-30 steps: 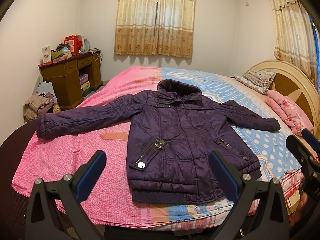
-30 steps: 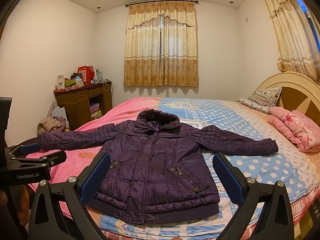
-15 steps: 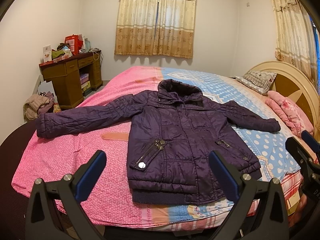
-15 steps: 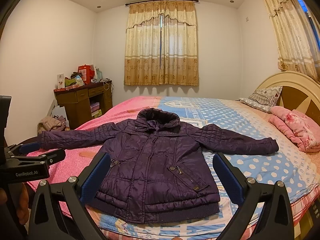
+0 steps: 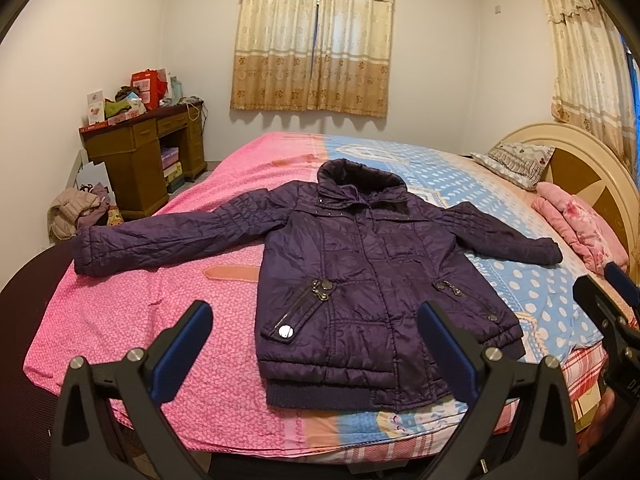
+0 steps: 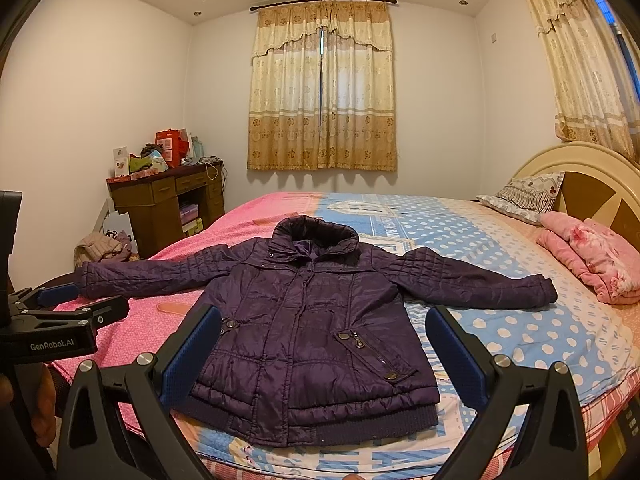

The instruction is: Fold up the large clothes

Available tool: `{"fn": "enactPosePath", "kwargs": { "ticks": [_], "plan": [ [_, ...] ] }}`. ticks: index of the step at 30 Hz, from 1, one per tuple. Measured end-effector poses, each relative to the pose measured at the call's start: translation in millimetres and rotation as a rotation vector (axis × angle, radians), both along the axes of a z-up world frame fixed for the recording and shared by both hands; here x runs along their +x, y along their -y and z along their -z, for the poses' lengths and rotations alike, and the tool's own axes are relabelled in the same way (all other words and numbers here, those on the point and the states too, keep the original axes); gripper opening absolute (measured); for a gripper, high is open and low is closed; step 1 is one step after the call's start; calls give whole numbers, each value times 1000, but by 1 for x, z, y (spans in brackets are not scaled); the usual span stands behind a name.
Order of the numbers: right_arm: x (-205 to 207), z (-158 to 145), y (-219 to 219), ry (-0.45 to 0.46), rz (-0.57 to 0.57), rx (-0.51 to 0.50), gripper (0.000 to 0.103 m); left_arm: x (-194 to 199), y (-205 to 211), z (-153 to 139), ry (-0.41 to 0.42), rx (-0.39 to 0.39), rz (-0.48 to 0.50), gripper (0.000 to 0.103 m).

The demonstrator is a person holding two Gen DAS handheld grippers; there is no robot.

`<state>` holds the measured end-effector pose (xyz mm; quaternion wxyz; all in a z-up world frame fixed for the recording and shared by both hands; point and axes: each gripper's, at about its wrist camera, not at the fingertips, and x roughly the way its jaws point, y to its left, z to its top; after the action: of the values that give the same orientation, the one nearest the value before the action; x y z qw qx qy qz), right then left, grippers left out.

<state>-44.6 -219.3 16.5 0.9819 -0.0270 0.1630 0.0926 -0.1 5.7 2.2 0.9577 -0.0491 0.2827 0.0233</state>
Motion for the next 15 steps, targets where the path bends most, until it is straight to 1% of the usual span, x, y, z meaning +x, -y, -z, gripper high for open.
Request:
{"fn": "enactPosePath", "kwargs": {
  "ticks": [8,15],
  "plan": [
    [1,2,1,-6,-5,-1,102,3,-1,1,-6,4,-4,103],
    [3,8,1,-16,-37,-4,102,5,0,8,-18,3,-2,103]
  ]
}}
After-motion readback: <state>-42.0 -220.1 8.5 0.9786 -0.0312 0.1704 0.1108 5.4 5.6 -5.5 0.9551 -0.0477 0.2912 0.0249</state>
